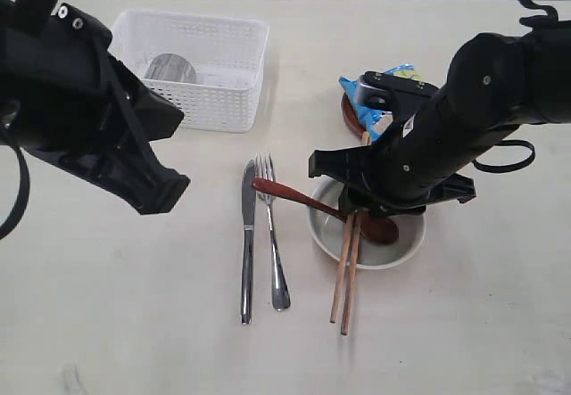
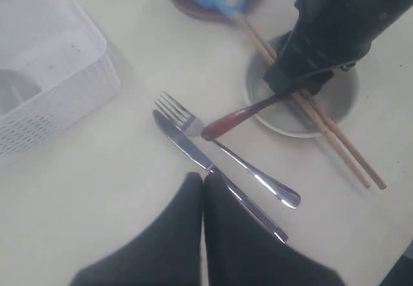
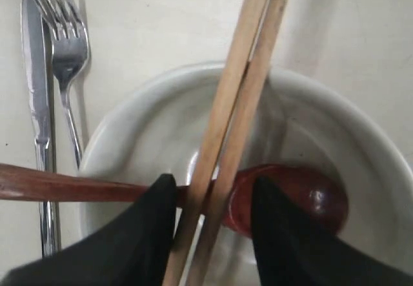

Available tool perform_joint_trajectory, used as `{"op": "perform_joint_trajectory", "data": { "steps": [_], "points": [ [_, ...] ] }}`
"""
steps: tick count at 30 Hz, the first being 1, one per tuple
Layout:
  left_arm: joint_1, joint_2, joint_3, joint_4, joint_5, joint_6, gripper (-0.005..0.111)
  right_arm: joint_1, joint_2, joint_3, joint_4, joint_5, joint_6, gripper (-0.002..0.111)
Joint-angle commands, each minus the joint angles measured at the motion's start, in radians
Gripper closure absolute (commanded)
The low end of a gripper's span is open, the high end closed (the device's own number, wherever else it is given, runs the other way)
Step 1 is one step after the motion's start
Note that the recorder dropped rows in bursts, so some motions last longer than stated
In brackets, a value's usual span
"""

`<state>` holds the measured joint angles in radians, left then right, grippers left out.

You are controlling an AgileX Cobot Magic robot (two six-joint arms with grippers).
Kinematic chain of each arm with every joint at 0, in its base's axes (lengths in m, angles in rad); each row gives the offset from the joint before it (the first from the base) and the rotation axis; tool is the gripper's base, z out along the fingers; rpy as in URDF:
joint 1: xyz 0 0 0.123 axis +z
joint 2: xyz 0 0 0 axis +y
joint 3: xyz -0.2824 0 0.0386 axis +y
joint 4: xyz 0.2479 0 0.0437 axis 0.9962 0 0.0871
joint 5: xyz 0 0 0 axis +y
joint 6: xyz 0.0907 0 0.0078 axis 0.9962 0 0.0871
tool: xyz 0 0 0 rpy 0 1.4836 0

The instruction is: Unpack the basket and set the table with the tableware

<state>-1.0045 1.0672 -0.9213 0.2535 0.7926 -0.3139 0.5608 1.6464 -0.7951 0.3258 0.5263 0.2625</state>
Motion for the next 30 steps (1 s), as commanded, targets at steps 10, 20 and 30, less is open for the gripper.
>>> {"op": "perform_joint_trajectory", "data": {
  "steps": [10, 20, 30],
  "points": [
    [-0.006, -0.008, 0.006, 0.011, -0.004, -0.007, 0.107, 0.002, 0.000, -0.006, 0.001, 0.006, -0.067, 0.070],
    [-0.006, -0.008, 0.006, 0.011, 0.001, 0.003, 0.107, 0.002, -0.004, -0.020, 0.001, 0.033, -0.096, 0.058],
    [-0.006, -0.008, 0.006, 0.062, 0.062, -0.001, 0.107, 0.000, -0.055, -0.157, -0.086, 0.253, -0.092, 0.058]
  ]
}}
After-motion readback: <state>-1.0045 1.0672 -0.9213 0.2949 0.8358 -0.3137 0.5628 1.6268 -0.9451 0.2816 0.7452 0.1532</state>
